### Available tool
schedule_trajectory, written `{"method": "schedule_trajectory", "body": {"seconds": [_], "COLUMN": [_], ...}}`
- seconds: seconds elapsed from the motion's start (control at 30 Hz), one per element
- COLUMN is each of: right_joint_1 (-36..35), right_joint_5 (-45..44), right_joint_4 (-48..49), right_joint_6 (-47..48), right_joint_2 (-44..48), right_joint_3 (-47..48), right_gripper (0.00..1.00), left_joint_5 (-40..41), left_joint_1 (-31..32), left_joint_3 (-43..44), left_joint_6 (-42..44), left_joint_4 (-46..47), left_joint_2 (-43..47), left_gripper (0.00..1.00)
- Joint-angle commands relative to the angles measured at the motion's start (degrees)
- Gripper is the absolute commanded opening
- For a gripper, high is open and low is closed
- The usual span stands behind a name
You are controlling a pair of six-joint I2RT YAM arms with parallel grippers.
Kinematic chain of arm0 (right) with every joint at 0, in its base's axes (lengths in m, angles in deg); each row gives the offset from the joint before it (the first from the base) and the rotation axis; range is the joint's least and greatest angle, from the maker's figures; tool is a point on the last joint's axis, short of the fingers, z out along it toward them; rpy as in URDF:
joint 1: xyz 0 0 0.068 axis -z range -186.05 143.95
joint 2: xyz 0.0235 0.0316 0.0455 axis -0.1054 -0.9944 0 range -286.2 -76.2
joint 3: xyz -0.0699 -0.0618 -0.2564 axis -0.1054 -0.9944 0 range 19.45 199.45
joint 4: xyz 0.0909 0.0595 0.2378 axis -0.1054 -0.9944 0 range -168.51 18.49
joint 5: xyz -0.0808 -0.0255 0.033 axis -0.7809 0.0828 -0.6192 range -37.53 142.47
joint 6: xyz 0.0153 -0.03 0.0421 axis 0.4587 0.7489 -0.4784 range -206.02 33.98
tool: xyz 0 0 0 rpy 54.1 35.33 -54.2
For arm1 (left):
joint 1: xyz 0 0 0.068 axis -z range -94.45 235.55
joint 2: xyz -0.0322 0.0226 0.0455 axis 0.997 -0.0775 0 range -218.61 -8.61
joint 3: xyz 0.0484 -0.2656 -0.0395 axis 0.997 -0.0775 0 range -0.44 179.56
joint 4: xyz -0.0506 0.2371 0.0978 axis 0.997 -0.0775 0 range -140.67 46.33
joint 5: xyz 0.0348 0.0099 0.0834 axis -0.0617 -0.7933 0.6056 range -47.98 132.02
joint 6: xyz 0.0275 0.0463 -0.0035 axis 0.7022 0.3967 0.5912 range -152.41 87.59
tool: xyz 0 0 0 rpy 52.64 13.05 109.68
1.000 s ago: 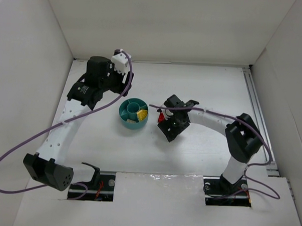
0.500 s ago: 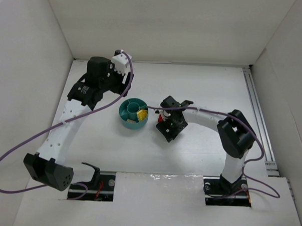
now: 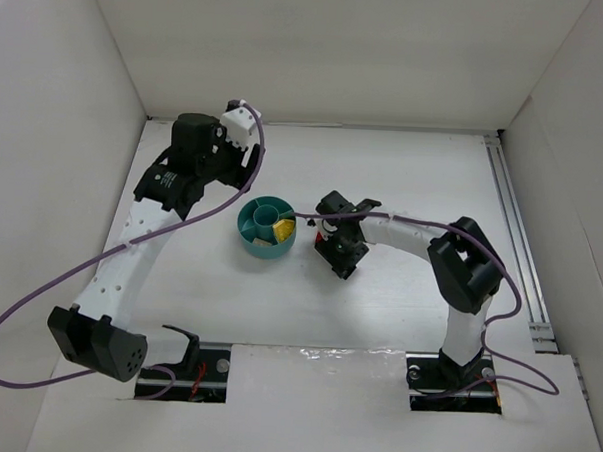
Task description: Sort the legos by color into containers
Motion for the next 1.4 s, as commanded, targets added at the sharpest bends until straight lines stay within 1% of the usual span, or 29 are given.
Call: {"method": "schedule_trajectory", "body": {"seconds": [0.0, 0.03, 0.07, 0.13, 0.2, 0.23, 0.27, 0.3, 0.33, 0.37, 0.43, 0.47, 0.53, 0.6, 0.63, 0.7, 0.73, 0.8, 0.83, 0.93, 0.97, 1.03, 1.13, 1.17, 1.37], "right_joint_1": [-0.98, -0.98, -0.46, -0.46, 0.24, 0.86, 0.86, 1.82, 2.7, 2.71, 4.98, 5.52, 6.22, 6.22, 6.22, 5.61, 4.83, 4.11, 3.59, 2.36, 2.36, 1.83, 0.69, 0.16, -1.42], "right_joint_5": [0.78, 0.78, 0.78, 0.78, 2.01, 2.01, 2.8, 3.41, 3.42, 4.12, 6.83, 7.72, 8.43, 9.04, 9.05, 9.05, 9.05, 9.05, 9.05, 8.25, 8.25, 7.55, 6.06, 5.45, 3.42], "right_joint_4": [-0.33, -0.33, -0.33, -0.33, -1.64, -1.64, -2.34, -2.35, -2.87, -2.87, -2.87, -2.35, -0.16, 2.73, 3.53, 4.77, 5.64, 5.65, 6.52, 7.06, 7.06, 7.75, 8.55, 9.42, 11.19], "right_joint_6": [-0.16, -0.16, -0.16, -0.16, -0.78, -2.17, -2.18, -2.88, -2.89, -2.89, -2.89, -2.89, -2.89, -4.63, -5.25, -7.09, -7.63, -8.33, -9.03, -9.04, -9.04, -9.04, -9.04, -9.04, -9.04], "right_joint_2": [-2.23, -2.23, -2.23, -0.49, 1.18, 3.98, 5.66, 7.5, 9.35, 12.85, 16.38, 19.18, 21.14, 22.37, 22.38, 21.68, 21.15, 20.01, 19.39, 18.77, 18.77, 18.77, 18.77, 19.29, 19.83], "right_joint_3": [-0.17, -0.17, -0.87, -1.4, -1.4, -0.88, -0.87, -0.35, 0.18, 0.18, 0.88, 1.49, 2.02, 3.6, 4.48, 7.98, 9.31, 12.81, 13.71, 15.64, 16.35, 16.35, 16.35, 16.35, 16.35], "right_gripper": [0.49, 0.43, 0.4, 0.36, 0.35, 0.33, 0.31, 0.31, 0.31, 0.3, 0.3, 0.3, 0.28, 0.27, 0.27, 0.27, 0.26, 0.26, 0.26, 0.26, 0.26, 0.26, 0.24, 0.24, 0.24], "left_joint_5": [0.05, 0.05, 0.05, -0.56, -1.18, -1.88, -3.19, -4.07, -5.3, -6.79, -11.45, -12.68, -16.2, -18.92, -22.76, -26.91, -31.2, -34.39, -35.54, -38.53, -40.54, -41.96, -45.56, -46.52, -51.1], "left_joint_1": [-0.66, -0.66, -0.66, -0.66, -0.66, -1.18, -1.71, -2.24, -3.55, -4.08, -4.61, -4.62, -4.62, -4.62, -4.62, -4.62, -4.62, -4.62, -3.92, -2.51, -2.51, -2.51, -2.51, -2.51, -2.51], "left_joint_3": [-0.47, -0.47, -0.47, -1.16, -1.17, -1.69, -1.7, -2.48, -2.49, -3.01, -2.23, -1.62, 0.32, 1.63, 2.16, 3.48, 5.66, 8.22, 10.76, 14.2, 14.91, 14.91, 14.21, 13.51, 12.98], "left_joint_6": [1.07, 1.59, 1.6, 1.6, 1.6, 1.6, 0.03, -1.03, -2.0, -2.7, -3.77, -4.72, -6.74, -7.37, -8.24, -10.25, -10.97, -12.11, -12.64, -12.12, -12.12, -12.9, -14.48, -15.1, -17.12], "left_joint_4": [2.46, 2.46, 2.98, 3.59, 3.6, 4.29, 5.26, 5.88, 6.41, 6.41, 6.41, 5.28, 3.43, 2.81, 2.11, 1.06, -0.78, -3.25, -6.04, -11.58, -11.61, -11.61, -10.38, -9.77, -9.15], "left_joint_2": [0.66, 0.66, 0.66, 1.27, 1.27, 1.97, 2.85, 2.86, 3.81, 4.43, 4.44, 3.92, 2.34, 0.84, 0.31, -2.05, -3.2, -7.14, -8.64, -13.56, -14.27, -14.28, -14.28, -14.89, -15.42], "left_gripper": [0.71, 0.71, 0.71, 0.71, 0.71, 0.73, 0.75, 0.83, 0.87, 0.9, 0.9, 0.88, 0.88, 0.85, 0.85, 0.84, 0.82, 0.79, 0.78, 0.71, 0.69, 0.67, 0.66, 0.63, 0.61]}}
